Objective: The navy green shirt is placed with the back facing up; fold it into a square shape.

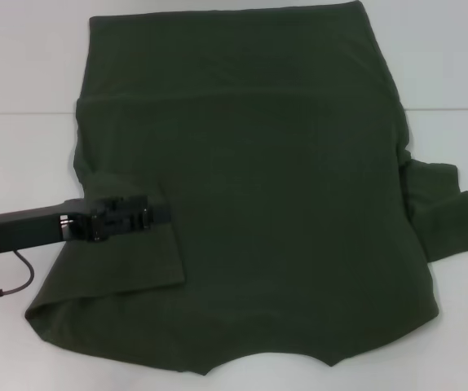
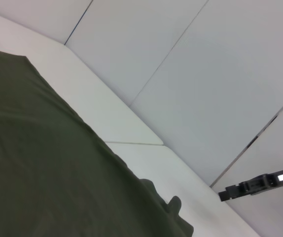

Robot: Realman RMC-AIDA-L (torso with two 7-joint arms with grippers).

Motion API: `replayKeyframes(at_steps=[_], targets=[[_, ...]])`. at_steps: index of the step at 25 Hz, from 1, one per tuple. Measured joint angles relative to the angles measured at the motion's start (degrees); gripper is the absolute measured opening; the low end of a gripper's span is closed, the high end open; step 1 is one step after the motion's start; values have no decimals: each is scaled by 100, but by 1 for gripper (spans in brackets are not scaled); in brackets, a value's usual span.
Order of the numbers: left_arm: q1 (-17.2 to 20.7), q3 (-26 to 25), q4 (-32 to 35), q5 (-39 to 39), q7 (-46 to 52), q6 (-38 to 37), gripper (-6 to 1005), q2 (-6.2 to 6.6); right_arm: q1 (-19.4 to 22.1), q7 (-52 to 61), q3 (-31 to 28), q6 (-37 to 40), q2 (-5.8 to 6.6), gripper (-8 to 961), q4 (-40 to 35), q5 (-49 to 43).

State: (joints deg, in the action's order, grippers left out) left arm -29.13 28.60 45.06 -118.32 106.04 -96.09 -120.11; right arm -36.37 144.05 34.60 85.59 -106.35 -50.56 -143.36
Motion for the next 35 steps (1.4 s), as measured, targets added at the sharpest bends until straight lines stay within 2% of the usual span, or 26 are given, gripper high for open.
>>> replayKeyframes(at_steps=[2,5,8,20,35], targets=[[-14,4,-6,32,22,0,765,-1,-4,-136,28,-250,-52,945,57,-21],[-29,9,-15,34,26,-2,764,-26,-1,-458,44,-730,-211,945,122,4],[-29,11,-13,66,26,-4,764,-50,-50,-670,95,-1030,-317,945,295,19],[24,5,-16,264,19,-28,765,-57,-503,-665,603,-1934,-329,944,1177,-197],[50,5,-32,314,13,-45,765,-61,-684,-693,914,-2515,-482,944,1495,-483]])
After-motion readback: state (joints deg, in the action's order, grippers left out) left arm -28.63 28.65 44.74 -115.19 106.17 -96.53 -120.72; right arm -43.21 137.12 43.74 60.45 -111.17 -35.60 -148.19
